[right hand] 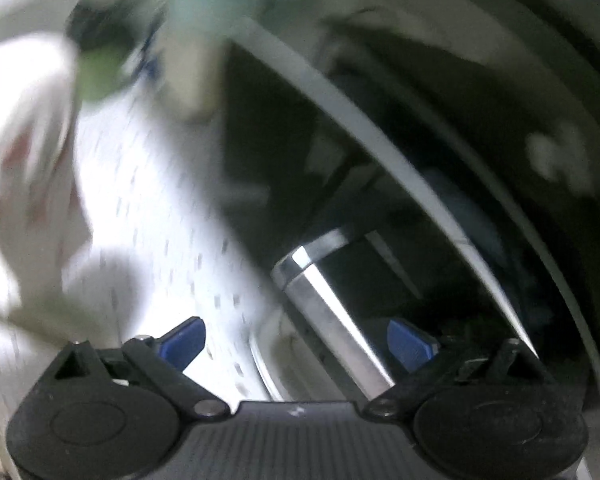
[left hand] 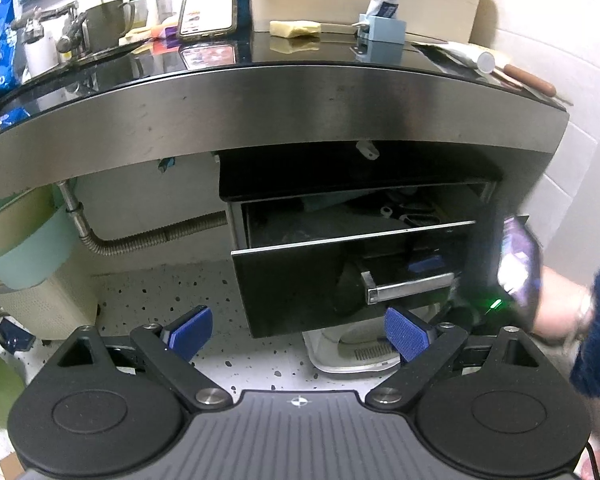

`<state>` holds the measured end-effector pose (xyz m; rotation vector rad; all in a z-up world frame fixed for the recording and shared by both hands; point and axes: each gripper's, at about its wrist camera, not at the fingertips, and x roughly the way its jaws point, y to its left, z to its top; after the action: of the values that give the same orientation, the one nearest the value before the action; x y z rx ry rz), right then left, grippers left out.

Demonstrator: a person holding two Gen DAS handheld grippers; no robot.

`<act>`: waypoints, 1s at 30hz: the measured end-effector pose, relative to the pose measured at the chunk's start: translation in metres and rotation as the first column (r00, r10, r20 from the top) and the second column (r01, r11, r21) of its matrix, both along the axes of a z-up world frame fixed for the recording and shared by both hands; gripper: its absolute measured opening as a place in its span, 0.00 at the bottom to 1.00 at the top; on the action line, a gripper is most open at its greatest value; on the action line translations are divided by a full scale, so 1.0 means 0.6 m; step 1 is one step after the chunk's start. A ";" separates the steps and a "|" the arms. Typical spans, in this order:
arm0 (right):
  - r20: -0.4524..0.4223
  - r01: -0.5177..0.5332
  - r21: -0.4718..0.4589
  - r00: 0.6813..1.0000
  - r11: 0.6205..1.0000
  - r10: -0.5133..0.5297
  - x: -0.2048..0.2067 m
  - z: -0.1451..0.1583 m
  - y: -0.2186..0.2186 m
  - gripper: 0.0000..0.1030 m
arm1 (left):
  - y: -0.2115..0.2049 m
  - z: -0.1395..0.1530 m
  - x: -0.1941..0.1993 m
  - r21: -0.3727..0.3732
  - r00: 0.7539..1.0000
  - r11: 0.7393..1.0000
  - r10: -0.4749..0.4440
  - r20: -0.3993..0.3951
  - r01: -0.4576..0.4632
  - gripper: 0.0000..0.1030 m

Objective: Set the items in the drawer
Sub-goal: 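Pull the black drawer open by its handle with the right tool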

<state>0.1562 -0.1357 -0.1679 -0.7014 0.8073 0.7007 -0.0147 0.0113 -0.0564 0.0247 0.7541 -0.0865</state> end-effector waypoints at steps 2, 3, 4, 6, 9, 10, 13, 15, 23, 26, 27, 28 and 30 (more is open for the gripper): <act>-0.001 0.114 0.135 0.993 0.984 -0.115 0.001 0.023 -0.019 0.95 | 0.001 -0.002 0.002 -0.005 1.000 1.000 0.002 -0.003 -0.002 0.91; -0.006 0.170 0.200 0.985 0.965 -0.172 0.002 0.033 -0.028 0.95 | 0.000 -0.003 0.003 -0.006 1.000 1.000 -0.001 -0.005 0.001 0.91; -0.006 0.221 0.245 0.974 0.944 -0.226 0.002 0.039 -0.035 0.94 | -0.001 -0.004 0.003 -0.008 1.000 1.000 -0.004 -0.008 0.004 0.91; -0.011 0.316 0.321 0.944 0.893 -0.329 0.005 0.046 -0.046 0.90 | -0.004 -0.004 0.001 -0.005 1.000 1.000 -0.011 -0.006 0.011 0.91; -0.054 0.434 0.391 0.891 0.812 -0.451 0.018 0.043 -0.057 0.85 | -0.007 -0.004 -0.003 0.001 1.000 1.000 -0.021 -0.003 0.021 0.91; -0.076 0.474 0.405 0.869 0.781 -0.488 0.024 0.039 -0.060 0.82 | -0.008 -0.003 -0.004 0.002 1.000 1.000 -0.022 -0.003 0.022 0.91; -0.116 0.549 0.415 0.823 0.726 -0.556 0.041 0.025 -0.062 0.81 | -0.006 -0.003 -0.006 0.000 1.000 1.000 -0.018 -0.003 0.018 0.91; -0.108 0.575 0.400 0.803 0.714 -0.586 0.049 0.009 -0.058 0.81 | -0.004 -0.003 -0.006 -0.003 1.000 1.000 -0.015 -0.004 0.015 0.91; -0.110 0.652 0.363 0.739 0.665 -0.664 0.063 -0.014 -0.058 0.81 | -0.002 -0.005 -0.005 -0.010 1.000 1.000 -0.010 -0.012 0.010 0.91; -0.103 0.668 0.345 0.725 0.659 -0.681 0.068 -0.016 -0.051 0.83 | -0.004 -0.005 -0.005 -0.007 1.000 1.000 -0.015 -0.012 0.015 0.91; -0.098 0.671 0.342 0.722 0.658 -0.685 0.068 -0.017 -0.048 0.85 | -0.005 -0.005 -0.005 -0.006 1.000 1.000 -0.017 -0.012 0.017 0.91; -0.093 0.674 0.339 0.719 0.656 -0.689 0.068 -0.018 -0.044 0.86 | -0.005 -0.005 -0.005 -0.005 1.000 1.000 -0.018 -0.012 0.018 0.91; -0.083 0.679 0.339 0.711 0.651 -0.698 0.068 -0.020 -0.040 0.87 | -0.005 -0.004 -0.006 -0.005 1.000 1.000 -0.020 -0.012 0.020 0.91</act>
<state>0.1969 -0.1597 -0.1798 -0.0468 0.7950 0.1023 -0.0180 0.0085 -0.0588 0.0268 0.7657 -0.1081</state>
